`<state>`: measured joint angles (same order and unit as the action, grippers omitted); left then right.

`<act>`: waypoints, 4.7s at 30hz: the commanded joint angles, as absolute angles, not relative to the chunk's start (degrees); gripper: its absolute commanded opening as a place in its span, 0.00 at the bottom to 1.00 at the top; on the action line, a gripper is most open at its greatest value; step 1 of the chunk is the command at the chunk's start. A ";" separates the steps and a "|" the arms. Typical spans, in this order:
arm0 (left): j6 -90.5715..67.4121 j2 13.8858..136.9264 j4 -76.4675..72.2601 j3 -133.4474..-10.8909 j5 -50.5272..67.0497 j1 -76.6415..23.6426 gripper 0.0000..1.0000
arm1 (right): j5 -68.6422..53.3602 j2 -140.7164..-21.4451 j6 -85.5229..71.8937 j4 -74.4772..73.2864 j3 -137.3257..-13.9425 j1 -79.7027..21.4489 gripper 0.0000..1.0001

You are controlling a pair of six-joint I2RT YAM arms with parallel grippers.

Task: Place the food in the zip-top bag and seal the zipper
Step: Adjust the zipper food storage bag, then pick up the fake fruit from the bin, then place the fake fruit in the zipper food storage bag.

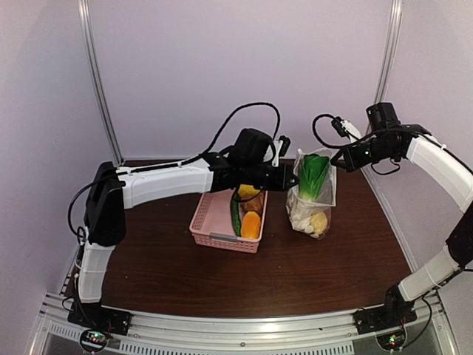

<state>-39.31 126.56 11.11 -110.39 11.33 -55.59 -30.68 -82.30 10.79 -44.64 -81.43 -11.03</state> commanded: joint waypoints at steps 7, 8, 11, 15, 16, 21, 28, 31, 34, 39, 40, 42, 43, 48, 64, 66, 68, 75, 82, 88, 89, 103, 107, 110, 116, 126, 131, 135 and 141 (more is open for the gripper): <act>-36.77 125.56 5.31 -112.01 9.99 -56.20 0.00 | -23.43 -79.27 11.69 -45.60 -84.62 -9.71 0.00; -37.82 126.47 5.73 -112.20 9.69 -55.46 0.00 | -23.41 -77.42 11.37 -44.00 -84.37 -9.75 0.00; -37.60 127.11 4.68 -114.44 12.69 -54.99 0.00 | -22.56 -74.85 12.19 -42.27 -83.48 -9.75 0.00; -35.61 127.95 3.42 -117.29 10.15 -55.32 0.00 | -24.58 -75.59 13.10 -43.55 -81.80 -9.83 0.00; -35.88 128.11 2.59 -117.26 10.21 -55.45 0.00 | -25.12 -76.48 13.40 -44.62 -81.95 -9.84 0.00; -38.51 131.54 8.50 -119.01 11.69 -54.38 0.48 | -24.39 -79.04 12.09 -43.85 -78.60 -9.84 0.00; -28.64 115.87 12.18 -102.20 3.34 -52.58 0.82 | -32.90 -79.40 12.15 -42.00 -75.98 -9.97 0.00; -26.05 113.86 22.14 -101.33 1.24 -50.28 0.84 | -37.15 -80.34 12.13 -41.69 -75.68 -10.18 0.00; -24.47 112.84 27.04 -97.25 0.87 -48.58 0.85 | -41.41 -81.50 12.12 -42.28 -75.55 -10.15 0.00; -24.69 114.05 30.02 -92.51 4.06 -47.29 0.84 | -41.76 -81.56 11.49 -41.27 -75.15 -10.43 0.00; -24.88 114.48 30.10 -92.07 5.33 -47.29 0.84 | -41.71 -81.56 11.47 -41.23 -75.14 -10.44 0.00; -25.50 115.76 30.17 -92.49 6.65 -47.29 0.85 | -41.74 -81.64 11.43 -41.26 -74.94 -10.41 0.00; -25.74 116.43 30.23 -92.97 7.12 -47.29 0.87 | -41.75 -81.60 11.34 -41.18 -74.82 -10.45 0.00; -27.14 121.84 32.46 -97.69 8.56 -47.07 0.88 | -41.57 -81.66 11.19 -41.05 -74.30 -10.54 0.00; -29.34 131.00 34.85 -106.94 15.76 -46.05 0.68 | -41.75 -80.96 11.15 -40.53 -72.66 -10.62 0.00; -29.44 131.76 35.56 -107.29 17.05 -46.05 0.66 | -41.62 -80.90 11.33 -40.62 -72.53 -10.67 0.00; -29.52 132.01 36.48 -107.56 17.47 -46.05 0.66 | -41.49 -80.73 11.34 -40.56 -72.22 -10.68 0.00; -28.68 131.73 39.01 -107.32 16.88 -46.05 0.61 | -41.31 -80.76 11.32 -40.43 -72.16 -10.72 0.00; -28.10 125.69 39.09 -108.08 11.64 -46.05 0.40 | -40.78 -80.47 11.41 -41.41 -72.80 -10.71 0.00; -26.72 118.35 39.40 -109.79 4.13 -46.05 0.32 | -37.80 -80.74 12.78 -46.96 -78.14 -10.72 0.00; -26.72 117.12 38.65 -109.59 3.27 -46.13 0.31 | -37.65 -80.75 12.83 -48.20 -79.41 -10.72 0.00; -25.20 102.50 -29.39 -82.58 10.61 -58.15 0.12 | -38.76 -84.46 8.95 -57.60 -89.56 -10.85 0.00; -30.63 109.41 -38.14 -86.85 10.80 -60.13 0.08 | -40.15 -84.54 7.46 -57.69 -91.24 -10.89 0.00; -31.12 114.53 -43.25 -88.93 8.61 -61.36 0.04 | -41.99 -84.69 6.55 -58.12 -91.71 -10.82 0.00; -27.82 124.19 -47.07 -93.51 -1.33 -61.83 0.02 | -46.39 -84.51 4.37 -58.19 -91.33 -10.76 0.00; -20.10 128.19 -42.53 -92.35 -13.16 -64.15 0.25 | -55.26 -83.47 1.06 -55.32 -91.00 -8.38 0.00; -18.57 121.95 -41.07 -89.19 -10.39 -64.16 0.68 | -54.17 -83.84 1.23 -54.22 -89.89 -7.61 0.00; -17.74 114.23 -40.45 -85.40 -8.30 -64.11 0.85 | -51.22 -83.60 1.93 -52.96 -88.83 -7.47 0.00; -26.48 110.59 -23.79 -84.79 -16.76 -63.83 0.87 | -48.87 -82.88 2.97 -50.92 -86.00 -7.47 0.00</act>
